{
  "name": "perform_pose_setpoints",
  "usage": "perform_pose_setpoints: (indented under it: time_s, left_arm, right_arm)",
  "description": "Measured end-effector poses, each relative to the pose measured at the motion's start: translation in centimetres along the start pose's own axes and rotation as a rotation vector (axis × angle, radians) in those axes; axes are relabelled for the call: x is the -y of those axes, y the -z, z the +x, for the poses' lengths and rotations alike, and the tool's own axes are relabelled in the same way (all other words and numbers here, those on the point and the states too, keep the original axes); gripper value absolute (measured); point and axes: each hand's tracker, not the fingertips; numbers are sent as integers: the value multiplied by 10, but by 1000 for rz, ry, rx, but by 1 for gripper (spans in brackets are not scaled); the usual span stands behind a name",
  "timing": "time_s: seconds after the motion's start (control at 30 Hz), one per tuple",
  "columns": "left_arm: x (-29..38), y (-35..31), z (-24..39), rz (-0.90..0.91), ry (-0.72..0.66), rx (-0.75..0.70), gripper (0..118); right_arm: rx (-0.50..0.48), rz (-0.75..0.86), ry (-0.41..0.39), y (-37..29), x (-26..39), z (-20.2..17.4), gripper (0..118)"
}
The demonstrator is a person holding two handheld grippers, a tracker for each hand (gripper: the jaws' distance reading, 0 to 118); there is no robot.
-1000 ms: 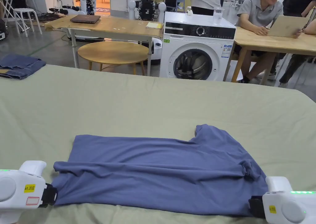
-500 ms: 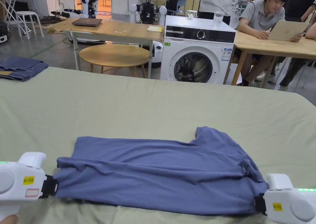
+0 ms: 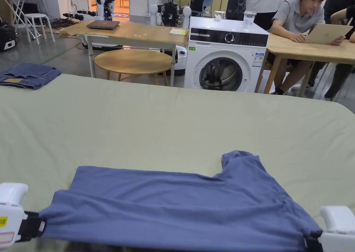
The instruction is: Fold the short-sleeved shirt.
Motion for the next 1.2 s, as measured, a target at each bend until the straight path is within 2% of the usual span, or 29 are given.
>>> perform_pose_setpoints:
  time_s: [0.2, 0.43, 0.5, 0.53, 0.57, 0.6, 0.7, 0.87, 1.03, 1.17, 1.2]
  left_arm:
    - [47, 34, -5, -92, -28, -17, 1]
    - [53, 45, -9, -61, -56, -11, 1]
    - [49, 40, -9, -61, -50, -7, 2]
    - [44, 35, -6, -63, -53, -12, 12]
    - [41, 29, -5, -52, -58, -22, 25]
    - [38, 22, -3, -14, -55, -30, 31]
    - [22, 0, 4, 117, -70, 11, 40]
    - [-1, -26, 32, 342, -20, 0, 40]
    - [-11, -35, 72, 582, 56, -120, 40]
    - [-10, -39, 90, 739, 63, -142, 40]
    - [-8, -40, 94, 778, 59, -144, 39]
  right_arm:
    - [52, -96, 14, 36, 44, -16, 1]
    - [58, -101, 36, 55, 51, -18, 4]
    - [90, -110, 27, 50, 47, -19, 18]
    - [138, -122, 20, 46, 43, -20, 32]
    - [174, -106, 21, 40, 39, -20, 54]
    - [172, -76, 27, 34, 32, -22, 63]
    - [146, 31, 45, 6, 13, -26, 63]
    - [112, 276, 82, -24, -20, -50, 63]
    - [52, 603, 97, -31, -37, -88, 61]
    - [83, 734, 61, -27, -43, -123, 23]
    - [69, 757, 71, -26, -43, -129, 23]
